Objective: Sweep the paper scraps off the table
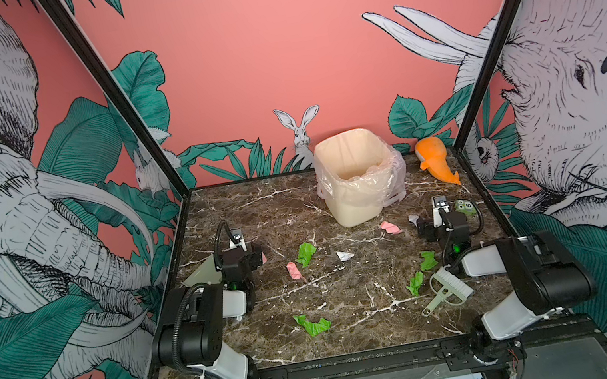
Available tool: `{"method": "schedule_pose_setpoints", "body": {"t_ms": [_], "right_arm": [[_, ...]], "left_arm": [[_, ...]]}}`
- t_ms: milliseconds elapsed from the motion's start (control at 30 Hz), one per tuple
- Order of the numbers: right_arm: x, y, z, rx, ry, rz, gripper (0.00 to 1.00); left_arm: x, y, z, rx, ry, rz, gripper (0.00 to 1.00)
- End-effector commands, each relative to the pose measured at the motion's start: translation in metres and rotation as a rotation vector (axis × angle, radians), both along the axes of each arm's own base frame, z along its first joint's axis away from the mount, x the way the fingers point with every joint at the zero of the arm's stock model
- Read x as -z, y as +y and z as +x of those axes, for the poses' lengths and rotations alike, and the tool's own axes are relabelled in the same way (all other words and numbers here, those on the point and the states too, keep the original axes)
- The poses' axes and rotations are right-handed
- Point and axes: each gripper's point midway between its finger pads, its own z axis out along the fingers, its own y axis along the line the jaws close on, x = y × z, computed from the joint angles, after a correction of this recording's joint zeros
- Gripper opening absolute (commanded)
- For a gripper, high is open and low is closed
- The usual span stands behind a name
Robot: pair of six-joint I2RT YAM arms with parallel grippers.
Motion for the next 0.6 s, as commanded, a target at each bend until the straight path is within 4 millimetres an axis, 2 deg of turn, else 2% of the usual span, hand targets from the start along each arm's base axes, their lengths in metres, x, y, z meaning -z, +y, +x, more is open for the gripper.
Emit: {"method": "schedule_pose_setpoints", "body": {"t_ms": [0, 67, 200, 300, 433, 533, 567], "right_arm": [[-0.060, -0.011, 0.005, 0.080, -0.061, 0.026, 0.99], [-0.097, -0.013, 0.002, 0.104, -0.100, 0.061, 0.99], [-0.152, -0.006, 0.007, 0.090, -0.094, 0.138, 0.99], [-0.186, 0.013, 0.021, 0.011, -0.110, 0.236, 0.99], [-0.235, 0.047, 0.050, -0.134, -0.116, 0.391, 0.99], [-0.259, 0.074, 0.073, -0.237, -0.075, 0.489, 0.99], [-0.261, 0.082, 0.079, -0.263, -0.060, 0.517, 0.99]], "left_arm": [[-0.027, -0.005, 0.004, 0.031, -0.021, 0.004, 1.00], [-0.040, -0.013, 0.006, 0.070, 0.042, -0.001, 1.00], [-0.073, -0.018, 0.007, 0.079, 0.057, -0.036, 1.00], [-0.093, -0.017, 0.003, 0.033, 0.079, -0.096, 0.98], [-0.110, -0.039, -0.004, 0.091, 0.081, -0.186, 0.96], [-0.120, -0.054, -0.007, 0.114, 0.094, -0.205, 0.96], [-0.122, -0.057, -0.008, 0.114, 0.099, -0.212, 0.96]]}}
